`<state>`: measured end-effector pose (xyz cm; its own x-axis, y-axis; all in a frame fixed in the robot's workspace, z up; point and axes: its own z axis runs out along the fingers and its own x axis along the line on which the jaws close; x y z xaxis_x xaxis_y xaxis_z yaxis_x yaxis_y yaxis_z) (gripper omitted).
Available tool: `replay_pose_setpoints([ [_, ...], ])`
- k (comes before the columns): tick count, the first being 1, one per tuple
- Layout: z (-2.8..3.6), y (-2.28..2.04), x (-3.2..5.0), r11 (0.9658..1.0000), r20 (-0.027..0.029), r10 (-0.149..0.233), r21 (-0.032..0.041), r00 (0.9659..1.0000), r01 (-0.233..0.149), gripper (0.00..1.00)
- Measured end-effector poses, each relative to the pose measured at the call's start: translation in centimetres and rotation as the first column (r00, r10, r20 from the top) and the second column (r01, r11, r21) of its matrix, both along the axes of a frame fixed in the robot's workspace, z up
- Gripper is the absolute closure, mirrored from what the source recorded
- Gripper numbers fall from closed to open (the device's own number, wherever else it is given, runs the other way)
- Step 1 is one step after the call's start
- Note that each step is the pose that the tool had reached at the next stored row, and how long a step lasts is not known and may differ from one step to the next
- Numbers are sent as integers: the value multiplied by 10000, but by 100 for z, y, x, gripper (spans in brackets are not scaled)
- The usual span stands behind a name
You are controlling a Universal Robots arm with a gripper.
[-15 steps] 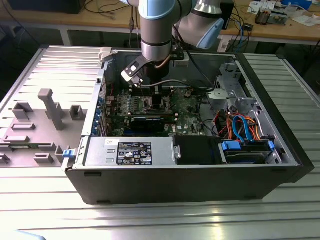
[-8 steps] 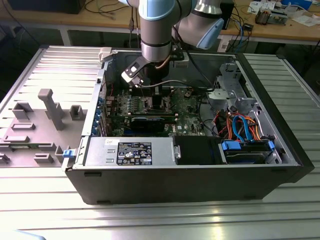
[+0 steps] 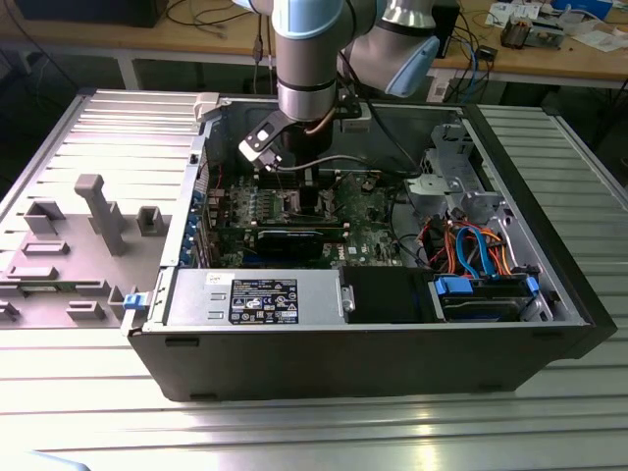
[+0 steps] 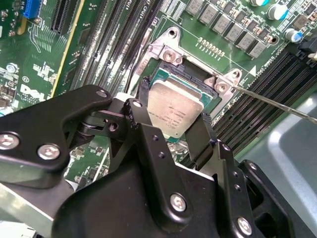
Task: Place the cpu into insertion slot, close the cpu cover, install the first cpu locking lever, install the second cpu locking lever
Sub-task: 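Place the cpu into insertion slot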
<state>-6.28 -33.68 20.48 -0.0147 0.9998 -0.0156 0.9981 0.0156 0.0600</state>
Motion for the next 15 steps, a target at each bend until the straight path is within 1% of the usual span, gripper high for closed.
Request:
replay_pose_setpoints([
  [2,-29,4,0,10000,1,-9,0,10000,9,45],
  [5,-48,9,-1,10000,0,-24,-2,10000,24,45],
  [15,-61,10,-1,10000,1,-39,-1,10000,39,45],
])
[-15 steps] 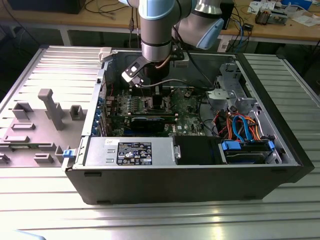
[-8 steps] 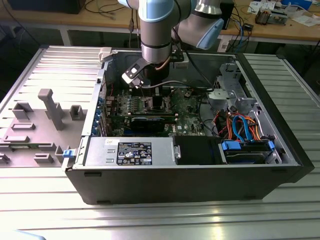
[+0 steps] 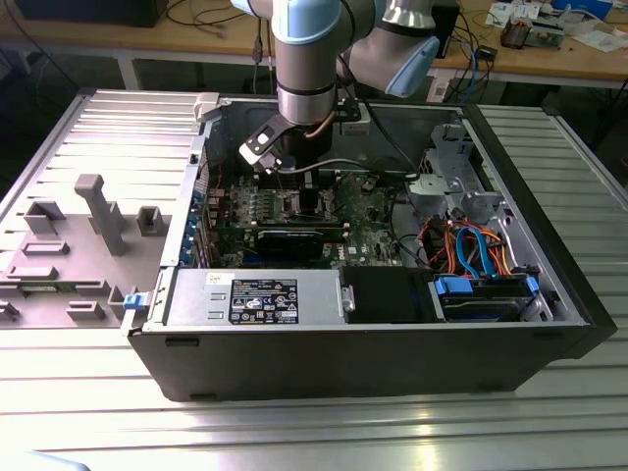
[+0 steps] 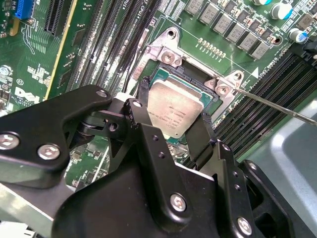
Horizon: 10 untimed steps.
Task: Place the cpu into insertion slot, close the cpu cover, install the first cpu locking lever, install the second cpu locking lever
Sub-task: 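Place the cpu into insertion slot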
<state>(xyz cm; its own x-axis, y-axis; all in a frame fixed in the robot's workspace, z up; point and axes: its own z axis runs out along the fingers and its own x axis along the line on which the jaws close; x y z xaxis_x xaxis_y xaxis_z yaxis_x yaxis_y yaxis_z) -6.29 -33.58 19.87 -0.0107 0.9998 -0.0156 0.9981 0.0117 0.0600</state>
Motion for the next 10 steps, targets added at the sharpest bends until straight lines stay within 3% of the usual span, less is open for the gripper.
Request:
replay_pose_setpoints([
  [5,6,0,0,10000,-1,-99,9,10000,99,45],
  [8,-2,0,0,9998,-2,-125,135,9999,125,45],
  [10,-5,0,0,9998,-3,-124,137,9999,124,45],
])
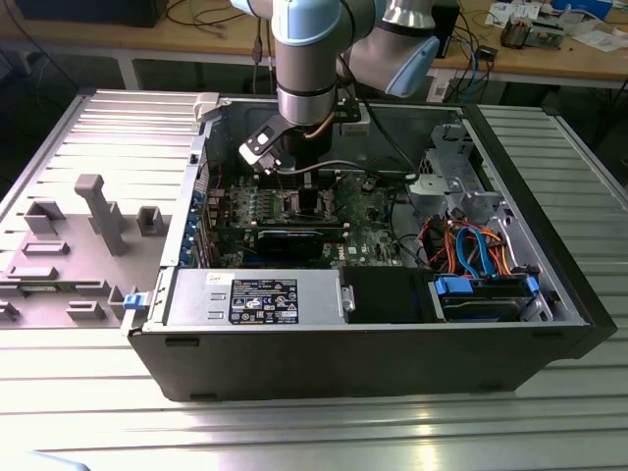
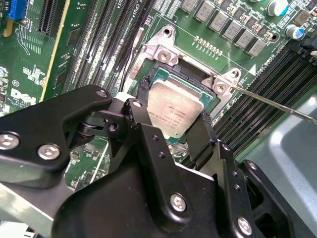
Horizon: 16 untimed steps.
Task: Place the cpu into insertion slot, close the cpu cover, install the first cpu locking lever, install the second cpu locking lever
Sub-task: 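Place the cpu into insertion slot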
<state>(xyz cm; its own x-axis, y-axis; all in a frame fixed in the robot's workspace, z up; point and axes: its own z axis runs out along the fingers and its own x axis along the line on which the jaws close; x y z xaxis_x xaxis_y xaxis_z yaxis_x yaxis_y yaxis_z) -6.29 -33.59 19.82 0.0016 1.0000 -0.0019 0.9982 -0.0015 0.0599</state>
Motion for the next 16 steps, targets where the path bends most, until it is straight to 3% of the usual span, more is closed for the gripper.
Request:
replay_pose_setpoints([
  [7,-4,0,0,10000,1,0,1,10000,0,45],
  [9,-7,1,1,10000,3,0,4,10000,0,38],
  [16,-17,6,16,10000,1,-1,8,10000,1,38],
])
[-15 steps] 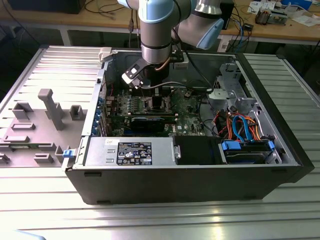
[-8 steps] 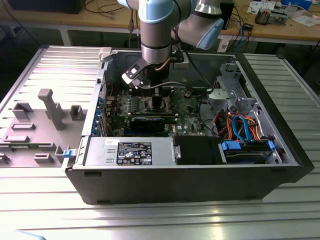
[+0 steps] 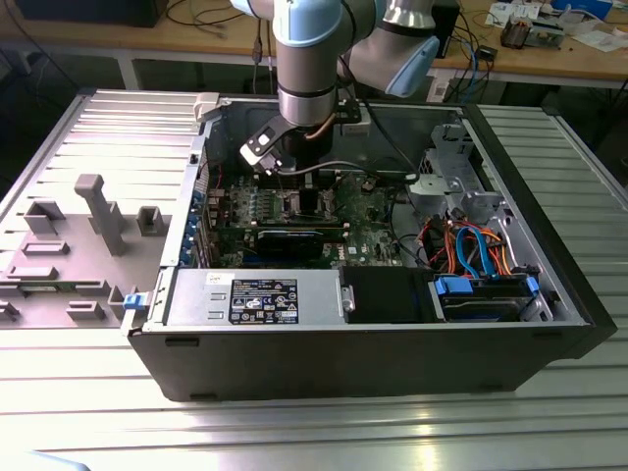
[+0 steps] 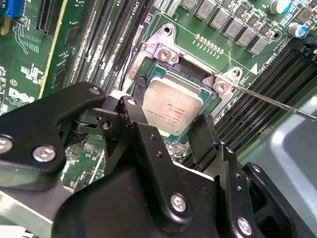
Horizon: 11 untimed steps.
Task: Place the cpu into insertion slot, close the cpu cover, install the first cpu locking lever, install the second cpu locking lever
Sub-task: 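Place the cpu into insertion slot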
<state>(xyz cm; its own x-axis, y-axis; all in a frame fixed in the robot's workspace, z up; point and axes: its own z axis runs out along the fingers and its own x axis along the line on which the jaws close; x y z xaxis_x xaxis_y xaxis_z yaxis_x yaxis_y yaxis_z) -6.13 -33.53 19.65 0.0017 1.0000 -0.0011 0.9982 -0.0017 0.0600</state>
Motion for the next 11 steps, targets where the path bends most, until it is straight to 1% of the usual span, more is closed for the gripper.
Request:
replay_pose_setpoints([
  [2,-3,1,4,10000,0,-10,2,10000,10,38],
  [3,0,-1,3,10000,-4,-10,-11,10000,10,40],
  [4,-1,0,3,10000,-3,-10,-2,10000,10,44],
  [11,-3,1,4,10000,0,-11,2,10000,11,44],
])
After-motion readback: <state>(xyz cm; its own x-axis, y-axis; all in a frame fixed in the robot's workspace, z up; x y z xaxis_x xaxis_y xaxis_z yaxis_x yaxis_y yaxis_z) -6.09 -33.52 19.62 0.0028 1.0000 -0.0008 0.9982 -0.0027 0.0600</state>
